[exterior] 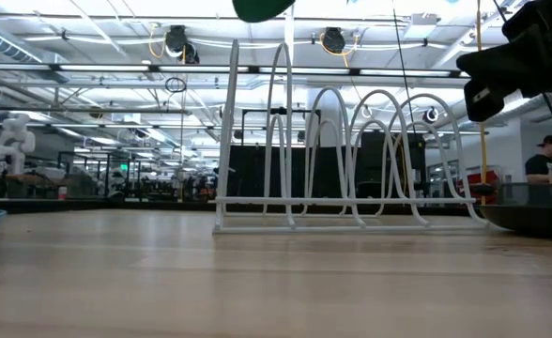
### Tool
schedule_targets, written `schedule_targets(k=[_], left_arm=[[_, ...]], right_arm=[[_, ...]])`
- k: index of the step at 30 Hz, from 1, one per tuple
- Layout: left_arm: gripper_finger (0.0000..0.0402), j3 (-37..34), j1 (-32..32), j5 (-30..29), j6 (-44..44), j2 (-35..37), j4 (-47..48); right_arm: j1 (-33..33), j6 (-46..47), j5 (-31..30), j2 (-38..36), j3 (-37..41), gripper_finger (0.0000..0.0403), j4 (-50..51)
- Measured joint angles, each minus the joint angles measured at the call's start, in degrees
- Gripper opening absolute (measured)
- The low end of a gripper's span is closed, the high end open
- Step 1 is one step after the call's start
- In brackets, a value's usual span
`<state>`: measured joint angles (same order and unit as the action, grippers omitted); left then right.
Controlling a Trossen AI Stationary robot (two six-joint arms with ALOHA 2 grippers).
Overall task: Sort dishes
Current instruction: Put the green plate into the dish rack
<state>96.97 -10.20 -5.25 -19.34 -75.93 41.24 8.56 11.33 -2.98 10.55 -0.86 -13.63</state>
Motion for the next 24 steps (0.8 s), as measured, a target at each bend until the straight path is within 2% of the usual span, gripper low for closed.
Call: schedule_targets(k=[4, 14, 20, 24], left_arm=[[0.001, 0.0, 0.1, -0.15, 1.2, -0.96, 0.08], [0.001, 0.0, 2.65, -8.53, 4.0, 1.13, 0.06], [0.001, 0.0, 4.04, -11.16, 6.08, 2.78, 0.93], [0.001, 0.0, 4.26, -14.24, 9.1, 3.31, 4.77]], right_arm=[[0.0, 1.32, -0.13, 0.0, 0.02, 0.0, -0.11], [0.02, 3.63, -0.69, 0.0, 0.01, 0.0, 0.07], [0.02, 2.54, -5.62, 0.02, 0.02, 0.0, 1.46], [0.0, 1.55, -9.3, 0.02, 0.01, 0.0, 1.92]])
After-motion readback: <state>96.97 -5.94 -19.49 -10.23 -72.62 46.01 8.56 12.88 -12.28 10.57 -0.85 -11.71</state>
